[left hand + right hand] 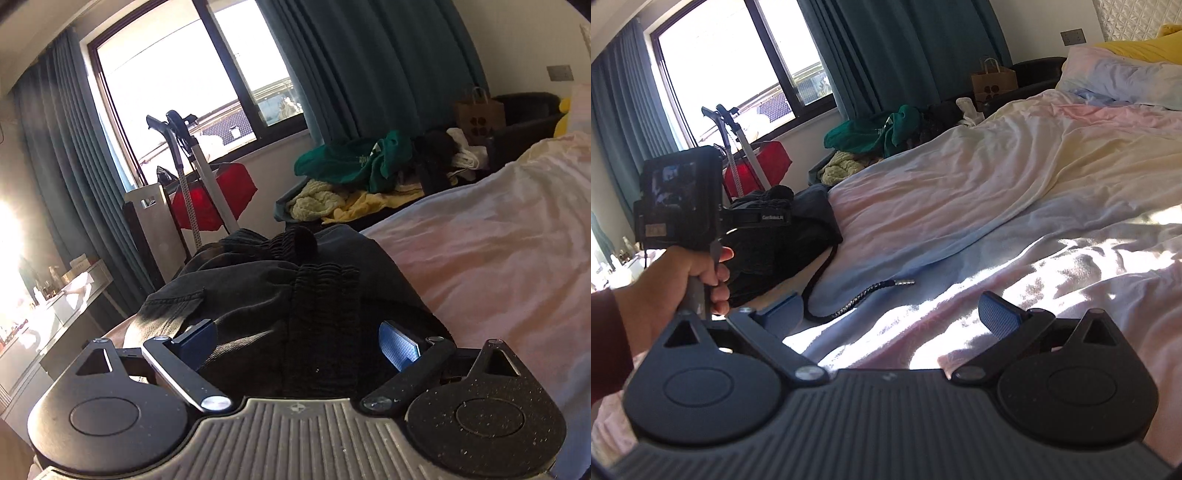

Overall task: Fold clothes
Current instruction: 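Reach both grippers to the black sweatpants waistband and close on it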

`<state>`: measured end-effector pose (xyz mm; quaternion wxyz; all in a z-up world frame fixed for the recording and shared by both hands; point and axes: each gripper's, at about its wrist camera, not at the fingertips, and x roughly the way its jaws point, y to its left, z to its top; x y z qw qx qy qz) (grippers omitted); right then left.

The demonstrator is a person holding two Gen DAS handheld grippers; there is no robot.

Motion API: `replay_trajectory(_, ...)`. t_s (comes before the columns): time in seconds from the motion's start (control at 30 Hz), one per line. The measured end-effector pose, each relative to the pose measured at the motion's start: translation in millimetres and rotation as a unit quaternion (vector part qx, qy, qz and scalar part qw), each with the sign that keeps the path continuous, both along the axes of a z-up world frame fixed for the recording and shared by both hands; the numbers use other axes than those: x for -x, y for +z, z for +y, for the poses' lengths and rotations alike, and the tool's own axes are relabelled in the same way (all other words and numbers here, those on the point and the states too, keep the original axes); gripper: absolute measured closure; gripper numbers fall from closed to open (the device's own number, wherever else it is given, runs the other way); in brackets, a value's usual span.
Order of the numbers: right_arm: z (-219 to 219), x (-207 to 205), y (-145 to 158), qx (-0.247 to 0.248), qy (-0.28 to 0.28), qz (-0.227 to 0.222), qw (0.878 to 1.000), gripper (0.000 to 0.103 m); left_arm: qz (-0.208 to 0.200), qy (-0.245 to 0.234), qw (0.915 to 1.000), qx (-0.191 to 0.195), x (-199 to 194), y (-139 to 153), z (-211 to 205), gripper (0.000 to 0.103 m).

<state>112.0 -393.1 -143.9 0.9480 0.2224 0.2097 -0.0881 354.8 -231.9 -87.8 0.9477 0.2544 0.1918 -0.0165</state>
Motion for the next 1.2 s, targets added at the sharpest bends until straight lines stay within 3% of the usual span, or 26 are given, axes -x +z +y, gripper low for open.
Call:
replay_trajectory(0.07, -3.1, -7.2, -9.6, -0.003, -0.002, 0.008, 1.0, 0.0, 0.007, 0.022, 0.9994, -0.024, -21.6, -15.9, -9.9, 0.022)
replay_trajectory(0.23, -6.6, -18.6, -23.4, -0.007, -0.013, 0.014, 1.0, 0.0, 0.024, 0.044, 0.9987, 0.001, -45.8, -22.2, -5.4, 0.046)
replay_trajectory(0.37, -3.9, -18.6, -22.1, 0.003, -0.014, 0.002, 1.0, 0.0, 0.007, 0.034, 0.9982, 0.048, -22.2, 2.0, 10.7, 0.055)
replay_trajectory(0.47, -2.8, -14.9, -17.7, 0.014, -0.017, -0.011, 1.0, 0.0, -0.017, 0.037, 0.9939, 0.103, 12.7, 39.6, 38.5, 0.072)
replay_trajectory(0.6, 0.9, -5.1, -7.3, 0.034, -0.022, -0.035, 0.999, 0.0, -0.056, 0.051, 0.9858, 0.15, 66.4, 87.1, 88.1, 0.08)
replay_trajectory(0.77, 18.5, 12.2, 9.3, 0.06, 0.001, -0.064, 0.996, 0.0, -0.086, 0.072, 0.9711, 0.211, 135.5, 135.1, 164.3, 0.083)
replay_trajectory(0.9, 34.3, 26.8, 23.0, 0.08, 0.024, -0.087, 0.993, 0.0, -0.088, 0.082, 0.9562, 0.267, 194.4, 155.1, 221.3, 0.083)
replay_trajectory(0.97, 42.3, 34.1, 29.8, 0.09, 0.035, -0.099, 0.99, 0.0, -0.087, 0.089, 0.9473, 0.295, 224.3, 155.1, 253.8, 0.086)
replay_trajectory(1.0, 46.1, 37.8, 33.0, 0.093, 0.042, -0.104, 0.989, 0.0, -0.087, 0.096, 0.9421, 0.309, 236.8, 152.1, 270.6, 0.095)
replay_trajectory(1.2, 73.3, 42.9, 34.9, 0.073, 0.117, -0.104, 0.985, 0.0, -0.02, 0.173, 0.9066, 0.385, 251.8, 105.9, 367.8, 0.096)
